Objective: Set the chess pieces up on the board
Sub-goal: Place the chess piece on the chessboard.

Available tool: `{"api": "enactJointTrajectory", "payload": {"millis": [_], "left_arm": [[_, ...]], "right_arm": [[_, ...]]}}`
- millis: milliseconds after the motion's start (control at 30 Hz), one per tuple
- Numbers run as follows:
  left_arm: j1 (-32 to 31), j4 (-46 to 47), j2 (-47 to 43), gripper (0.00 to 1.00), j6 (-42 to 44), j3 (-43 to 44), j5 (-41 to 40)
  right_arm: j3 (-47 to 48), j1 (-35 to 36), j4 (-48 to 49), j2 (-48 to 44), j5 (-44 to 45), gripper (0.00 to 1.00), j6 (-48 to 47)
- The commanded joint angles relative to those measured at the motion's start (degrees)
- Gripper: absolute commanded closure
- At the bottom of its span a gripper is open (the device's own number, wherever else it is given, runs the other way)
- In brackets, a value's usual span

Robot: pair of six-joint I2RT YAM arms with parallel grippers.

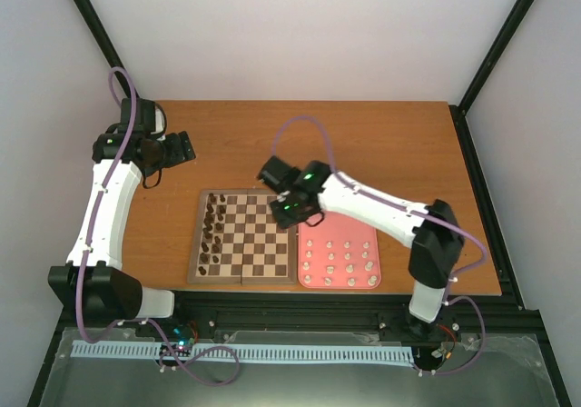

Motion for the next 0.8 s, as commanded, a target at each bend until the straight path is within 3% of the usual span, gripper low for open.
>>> {"api": "enactJointTrajectory", "payload": {"millis": [0, 333, 767], "left_arm": [[-0.2, 0.3, 0.1, 0.00, 0.1, 1.6, 0.0], [-0.1, 0.5, 0.1, 0.00, 0.2, 1.5, -0.2], [-0.2, 0.6, 0.2, 0.00, -0.1, 2.1, 0.6]], "right_arm": [[8.6, 8.3, -2.5, 8.7, -0.1, 0.97, 0.8], [40.1, 18.6, -12.4, 29.9, -6.1, 0.97, -8.4], [47.7, 20.7, -14.9, 38.2, -13.4, 0.97, -11.3]]}}
